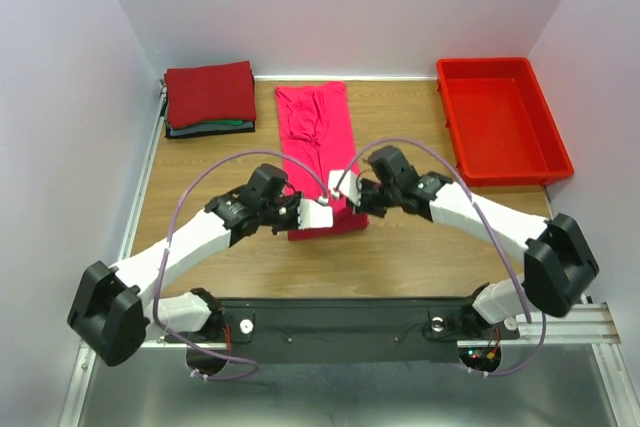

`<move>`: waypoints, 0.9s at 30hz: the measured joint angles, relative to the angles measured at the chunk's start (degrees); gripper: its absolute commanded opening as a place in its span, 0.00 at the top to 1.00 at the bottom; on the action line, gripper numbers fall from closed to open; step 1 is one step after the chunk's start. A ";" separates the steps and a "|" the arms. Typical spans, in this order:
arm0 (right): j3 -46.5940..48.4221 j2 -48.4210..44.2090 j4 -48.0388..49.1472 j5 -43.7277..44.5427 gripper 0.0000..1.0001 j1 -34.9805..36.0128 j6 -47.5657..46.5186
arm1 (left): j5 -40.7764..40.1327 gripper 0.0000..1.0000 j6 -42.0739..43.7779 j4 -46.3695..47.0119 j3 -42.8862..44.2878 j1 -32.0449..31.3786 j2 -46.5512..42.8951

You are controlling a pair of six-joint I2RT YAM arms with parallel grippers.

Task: Fold and stack the t-shirts
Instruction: Fold the tshirt

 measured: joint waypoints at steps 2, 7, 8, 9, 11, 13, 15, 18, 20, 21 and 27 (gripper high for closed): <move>2.99 3.13 -0.07 -0.83 1.00 -3.37 -1.36 | 0.35 1.00 1.44 0.59 1.51 2.40 2.36; 9.88 9.51 0.11 -3.41 1.00 -9.18 -5.64 | 1.64 1.00 5.53 3.89 7.45 8.24 9.88; 11.67 11.39 0.33 -4.13 1.00 -10.05 -6.73 | 1.84 1.00 6.14 4.48 8.52 9.03 11.17; 12.52 12.24 0.33 -4.48 1.00 -10.40 -7.23 | 1.99 1.00 6.88 5.25 9.62 9.86 12.48; 15.67 15.45 0.28 -5.57 0.99 -11.63 -9.05 | 2.40 1.00 8.13 5.68 12.39 11.72 15.74; 19.04 19.34 0.24 -6.88 1.00 -12.76 -10.75 | 2.91 1.00 9.25 6.56 15.17 13.62 19.61; 22.08 22.73 0.33 -7.82 0.99 -13.75 -11.69 | 3.41 1.00 10.29 6.47 18.23 15.08 23.06; 27.26 28.11 0.22 -8.79 1.00 -15.43 -13.25 | 4.09 1.00 11.67 6.73 22.88 16.94 28.20; 30.42 31.21 0.22 -9.62 0.99 -16.76 -14.29 | 4.59 1.00 12.61 6.82 25.44 17.81 31.10; 31.12 31.82 0.22 -9.79 1.00 -16.96 -14.49 | 4.76 1.00 13.03 6.91 26.58 18.16 32.48; 37.29 37.59 0.22 -11.10 0.99 -18.73 -16.20 | 5.33 1.00 14.75 6.80 32.48 19.69 39.12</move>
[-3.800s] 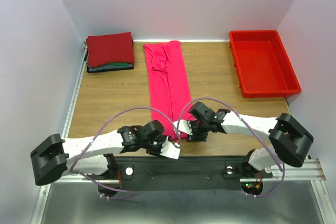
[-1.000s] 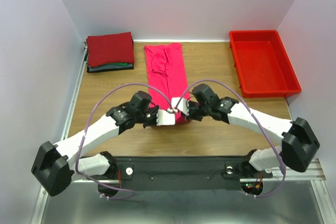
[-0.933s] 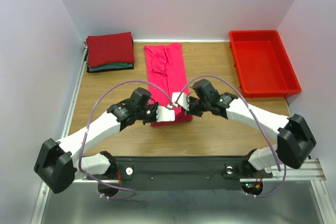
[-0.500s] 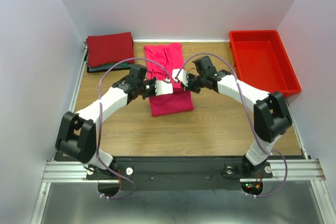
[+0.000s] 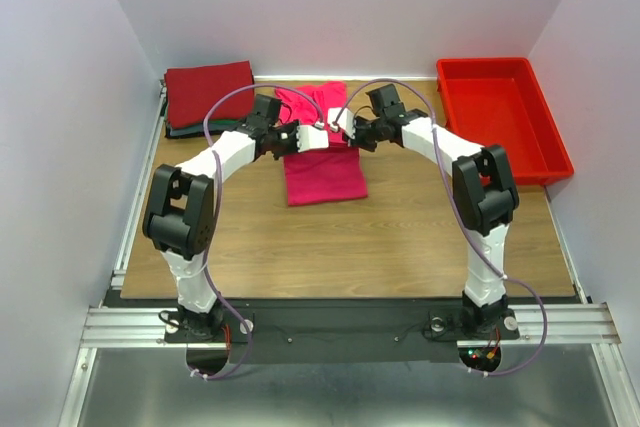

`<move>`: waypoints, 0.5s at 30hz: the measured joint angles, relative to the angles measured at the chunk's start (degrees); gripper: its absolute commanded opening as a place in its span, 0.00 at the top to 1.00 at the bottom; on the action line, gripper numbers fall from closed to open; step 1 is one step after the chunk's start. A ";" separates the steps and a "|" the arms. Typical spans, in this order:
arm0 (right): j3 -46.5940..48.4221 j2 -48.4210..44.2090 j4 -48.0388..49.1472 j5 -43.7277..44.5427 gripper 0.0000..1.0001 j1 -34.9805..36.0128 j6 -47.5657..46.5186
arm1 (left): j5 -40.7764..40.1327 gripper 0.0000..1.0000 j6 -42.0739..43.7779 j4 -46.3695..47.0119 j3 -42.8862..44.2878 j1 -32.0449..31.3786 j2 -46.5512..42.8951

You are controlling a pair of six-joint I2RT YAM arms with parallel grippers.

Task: Fold and stack the t-shirts
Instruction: Fold the tshirt

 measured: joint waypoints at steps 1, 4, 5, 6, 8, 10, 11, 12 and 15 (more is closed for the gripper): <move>0.79 0.81 0.04 -0.22 0.99 -0.22 -0.35 | 0.02 1.00 0.24 -0.04 0.70 0.26 0.85; 2.12 2.51 0.00 -0.44 0.99 -0.48 -0.85 | 0.04 1.00 0.57 -0.04 2.05 0.63 2.67; 2.43 2.95 0.02 -0.46 1.00 -0.55 -0.96 | 0.07 1.00 0.61 -0.04 2.38 0.66 3.21; 2.91 3.50 -0.07 -0.50 0.99 -0.59 -1.05 | 0.04 1.00 0.70 -0.02 2.73 0.70 3.74; 3.85 4.50 -0.11 -0.61 0.99 -0.63 -1.18 | 0.02 1.00 0.94 -0.09 3.21 0.87 4.70; 5.03 5.62 -0.11 -0.68 1.00 -0.63 -1.22 | -0.02 1.00 1.11 -0.11 3.45 1.01 5.31; 5.60 6.16 -0.17 -0.70 0.99 -0.63 -1.27 | -0.11 1.00 1.22 -0.04 3.56 1.14 5.66; 6.25 6.75 -0.15 -0.72 0.99 -0.66 -1.29 | -0.09 1.00 1.25 -0.07 3.63 1.27 5.95; 7.45 8.00 -0.11 -0.81 0.89 -0.66 -1.38 | -0.39 1.00 1.25 -0.02 4.33 1.60 7.06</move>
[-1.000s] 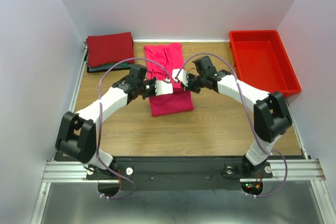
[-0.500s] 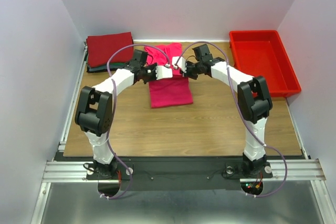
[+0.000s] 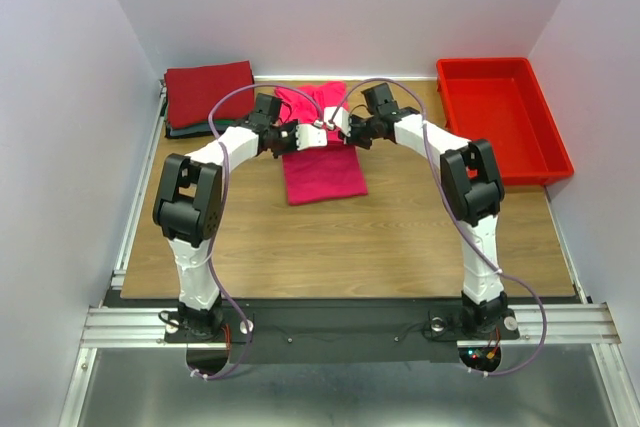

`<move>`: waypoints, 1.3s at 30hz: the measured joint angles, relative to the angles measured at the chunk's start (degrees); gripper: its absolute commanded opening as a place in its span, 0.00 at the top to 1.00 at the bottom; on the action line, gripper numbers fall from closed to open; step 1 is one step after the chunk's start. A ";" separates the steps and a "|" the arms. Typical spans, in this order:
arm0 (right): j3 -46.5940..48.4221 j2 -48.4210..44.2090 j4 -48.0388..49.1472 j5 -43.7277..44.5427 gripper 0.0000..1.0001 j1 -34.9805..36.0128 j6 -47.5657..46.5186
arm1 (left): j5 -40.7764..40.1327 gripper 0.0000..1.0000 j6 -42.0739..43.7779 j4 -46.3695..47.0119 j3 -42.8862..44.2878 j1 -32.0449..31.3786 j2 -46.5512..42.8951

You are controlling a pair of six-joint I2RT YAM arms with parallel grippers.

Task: Fold and stack the t-shirts
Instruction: Fold the tshirt

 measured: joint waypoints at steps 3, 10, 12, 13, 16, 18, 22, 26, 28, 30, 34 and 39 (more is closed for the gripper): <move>0.26 0.76 0.00 0.04 0.61 0.00 -0.09 | -0.39 0.78 -0.09 0.20 0.15 0.17 0.74; 0.24 0.92 -0.02 2.47 0.42 -0.48 1.31 | -1.44 0.57 -1.60 0.37 1.20 0.61 0.70; -0.57 0.07 0.04 3.10 0.43 -0.79 1.79 | -1.55 0.57 -2.21 0.57 1.20 0.92 0.17; -1.60 -1.11 0.09 3.28 0.44 -1.01 1.99 | -1.62 0.57 -2.47 0.57 1.18 0.92 -0.39; -6.69 -6.56 -0.11 3.45 0.51 -1.25 2.51 | -1.55 0.58 -3.56 0.50 -0.33 1.16 -3.41; -10.34 -11.32 -0.39 3.21 0.57 -1.36 2.62 | -1.18 0.58 -4.87 0.13 -2.58 1.25 -6.88; -17.42 -19.80 -0.17 2.27 0.60 -0.72 2.60 | 1.42 0.58 -8.44 -0.39 -9.40 0.94 -15.15; -24.94 -24.48 0.02 1.40 0.60 1.86 1.40 | 3.54 0.57 -10.58 0.11 -16.04 -0.57 -19.85; -27.67 -24.55 -0.07 1.31 0.61 3.41 0.52 | 4.17 0.57 -11.15 0.09 -19.21 -1.62 -20.52; -29.81 -23.82 -0.59 1.33 0.60 4.52 -0.26 | 4.28 0.55 -11.63 0.20 -22.40 -2.97 -20.50; -31.30 -22.14 -0.74 1.79 0.60 5.84 -0.85 | 3.96 0.51 -12.17 0.57 -26.01 -5.01 -20.50; -31.30 -20.46 0.13 2.45 0.60 5.84 -1.11 | 2.75 0.50 -13.11 2.91 -27.04 -6.93 -20.33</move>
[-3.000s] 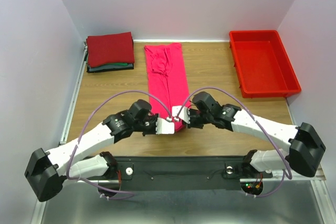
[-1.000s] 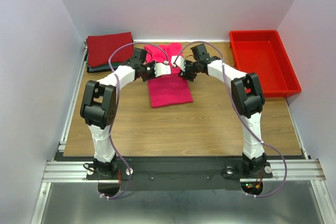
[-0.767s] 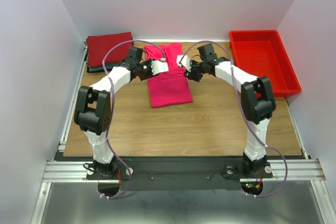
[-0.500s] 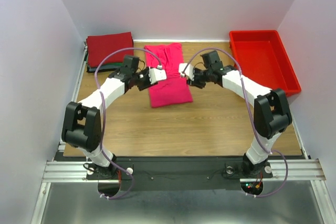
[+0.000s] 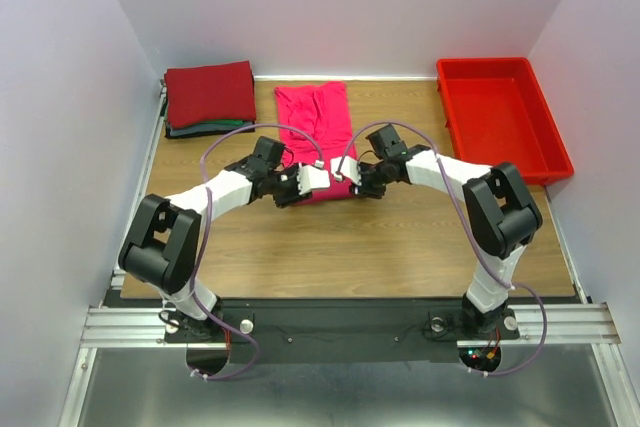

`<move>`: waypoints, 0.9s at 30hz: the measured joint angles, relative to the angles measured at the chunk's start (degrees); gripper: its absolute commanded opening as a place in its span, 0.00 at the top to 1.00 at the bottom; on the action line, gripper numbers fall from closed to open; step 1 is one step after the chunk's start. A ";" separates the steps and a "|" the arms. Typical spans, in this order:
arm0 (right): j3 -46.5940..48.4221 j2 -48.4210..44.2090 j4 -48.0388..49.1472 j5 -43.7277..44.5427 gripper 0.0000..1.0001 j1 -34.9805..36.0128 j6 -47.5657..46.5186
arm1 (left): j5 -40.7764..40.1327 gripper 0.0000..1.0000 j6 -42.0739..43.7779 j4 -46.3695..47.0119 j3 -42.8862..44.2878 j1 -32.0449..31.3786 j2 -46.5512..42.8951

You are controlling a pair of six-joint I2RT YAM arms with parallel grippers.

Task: Fold and stack the t-shirts
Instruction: Fold the tshirt

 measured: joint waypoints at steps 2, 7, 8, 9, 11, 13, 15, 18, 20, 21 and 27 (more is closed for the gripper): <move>0.02 1.01 0.39 0.31 0.60 -0.02 -0.20 | -0.37 0.50 -0.31 1.01 0.00 -0.68 0.28; 0.04 2.29 0.96 0.48 0.62 0.00 -0.81 | -1.42 0.50 -0.66 2.36 0.00 -1.62 3.17; 0.04 2.29 1.01 0.48 0.62 0.00 -0.87 | -1.51 0.50 -0.68 2.34 0.00 -1.64 3.67; -0.02 2.29 1.07 0.46 0.62 0.00 -0.92 | -1.53 0.50 -0.66 2.08 0.00 -1.66 4.15; -0.59 2.19 1.77 0.28 0.63 0.00 -1.22 | -1.46 0.50 -0.50 1.40 0.00 -1.73 4.46; -1.22 1.79 2.29 0.24 0.63 0.00 -1.29 | -1.46 0.50 -0.44 1.09 0.00 -1.84 4.46; -1.81 1.51 2.93 0.22 0.67 0.00 -1.44 | -1.53 0.52 -0.24 0.98 0.00 -1.99 4.46; -2.75 0.98 3.58 0.15 0.76 0.00 -1.51 | -2.27 0.68 -0.07 0.76 -0.02 -2.45 4.68; -2.97 0.90 3.74 0.15 0.82 0.00 -1.49 | -2.93 0.84 -0.11 0.74 -0.02 -2.47 5.33; -2.97 0.90 3.76 0.22 0.89 0.00 -1.49 | -3.28 0.90 0.07 0.72 -0.02 -2.56 5.97; -3.41 0.44 4.04 0.59 0.99 0.00 -1.16 | -3.45 1.00 0.20 1.11 0.09 -2.69 6.14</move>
